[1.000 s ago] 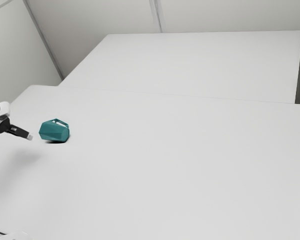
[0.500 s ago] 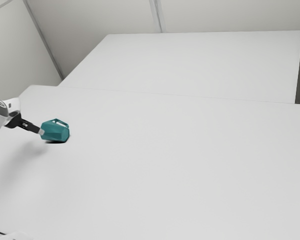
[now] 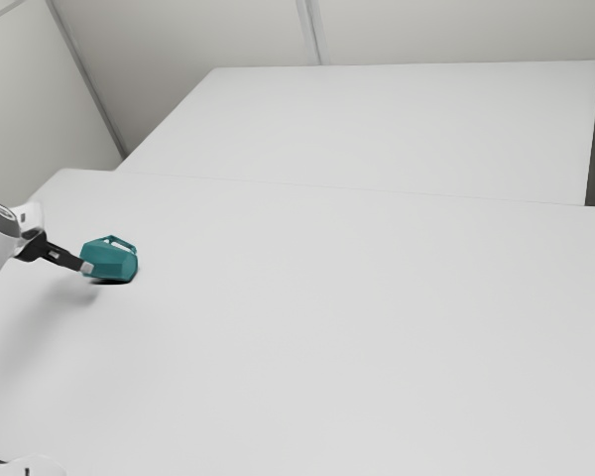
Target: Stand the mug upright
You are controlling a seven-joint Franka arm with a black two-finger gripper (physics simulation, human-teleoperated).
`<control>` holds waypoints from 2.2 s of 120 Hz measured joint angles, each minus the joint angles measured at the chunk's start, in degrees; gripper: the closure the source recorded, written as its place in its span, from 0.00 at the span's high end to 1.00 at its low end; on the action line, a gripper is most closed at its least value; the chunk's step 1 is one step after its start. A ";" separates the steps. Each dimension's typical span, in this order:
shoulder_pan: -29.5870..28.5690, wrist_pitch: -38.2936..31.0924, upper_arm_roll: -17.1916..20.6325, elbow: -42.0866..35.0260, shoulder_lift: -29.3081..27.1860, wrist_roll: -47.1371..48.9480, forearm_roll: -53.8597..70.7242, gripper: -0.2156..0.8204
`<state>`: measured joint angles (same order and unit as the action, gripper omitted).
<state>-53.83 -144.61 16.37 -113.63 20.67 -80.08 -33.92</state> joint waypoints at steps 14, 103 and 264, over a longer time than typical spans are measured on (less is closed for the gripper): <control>-0.80 0.20 1.33 -0.06 0.11 -1.27 0.03 0.71; -2.13 0.80 4.43 -0.41 1.79 -9.03 0.59 0.63; 24.72 10.26 -9.36 -3.84 -15.71 5.76 15.47 0.05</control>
<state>-29.12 -134.35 7.01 -117.47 4.95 -74.33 -18.45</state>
